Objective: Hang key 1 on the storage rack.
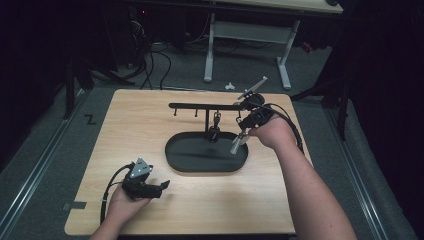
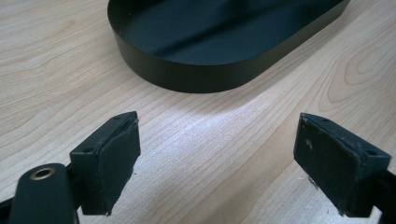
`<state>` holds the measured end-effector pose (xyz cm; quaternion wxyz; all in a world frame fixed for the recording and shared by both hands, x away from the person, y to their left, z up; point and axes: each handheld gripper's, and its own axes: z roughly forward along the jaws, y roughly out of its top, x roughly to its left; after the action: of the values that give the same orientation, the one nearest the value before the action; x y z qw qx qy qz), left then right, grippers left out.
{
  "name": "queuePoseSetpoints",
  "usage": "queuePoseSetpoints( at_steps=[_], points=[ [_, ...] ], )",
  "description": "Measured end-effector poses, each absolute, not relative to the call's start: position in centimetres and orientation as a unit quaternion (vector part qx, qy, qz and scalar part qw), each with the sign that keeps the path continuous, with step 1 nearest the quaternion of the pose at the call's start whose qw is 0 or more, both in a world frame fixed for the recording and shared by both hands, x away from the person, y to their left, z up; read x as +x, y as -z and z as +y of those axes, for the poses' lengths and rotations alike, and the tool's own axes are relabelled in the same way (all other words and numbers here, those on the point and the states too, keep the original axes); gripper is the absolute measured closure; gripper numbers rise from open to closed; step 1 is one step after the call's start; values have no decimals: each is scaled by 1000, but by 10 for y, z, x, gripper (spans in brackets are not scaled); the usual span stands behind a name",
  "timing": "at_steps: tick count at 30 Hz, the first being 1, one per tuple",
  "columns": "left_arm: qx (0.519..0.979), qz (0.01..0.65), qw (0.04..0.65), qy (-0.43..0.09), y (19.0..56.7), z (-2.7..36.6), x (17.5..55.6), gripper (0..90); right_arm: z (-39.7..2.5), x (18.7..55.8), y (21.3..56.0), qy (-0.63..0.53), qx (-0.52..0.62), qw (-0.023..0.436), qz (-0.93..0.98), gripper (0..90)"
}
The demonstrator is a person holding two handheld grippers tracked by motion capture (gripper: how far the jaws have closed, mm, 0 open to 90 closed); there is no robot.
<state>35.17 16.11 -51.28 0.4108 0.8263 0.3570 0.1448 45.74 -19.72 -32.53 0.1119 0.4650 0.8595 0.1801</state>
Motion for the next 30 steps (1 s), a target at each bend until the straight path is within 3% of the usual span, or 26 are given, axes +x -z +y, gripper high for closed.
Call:
queuePoseSetpoints(
  at_steps=[30],
  points=[
    [832, 358, 401, -137, 518, 161, 352, 155, -204, 472, 329, -175, 471, 134, 854, 824]
  ],
)
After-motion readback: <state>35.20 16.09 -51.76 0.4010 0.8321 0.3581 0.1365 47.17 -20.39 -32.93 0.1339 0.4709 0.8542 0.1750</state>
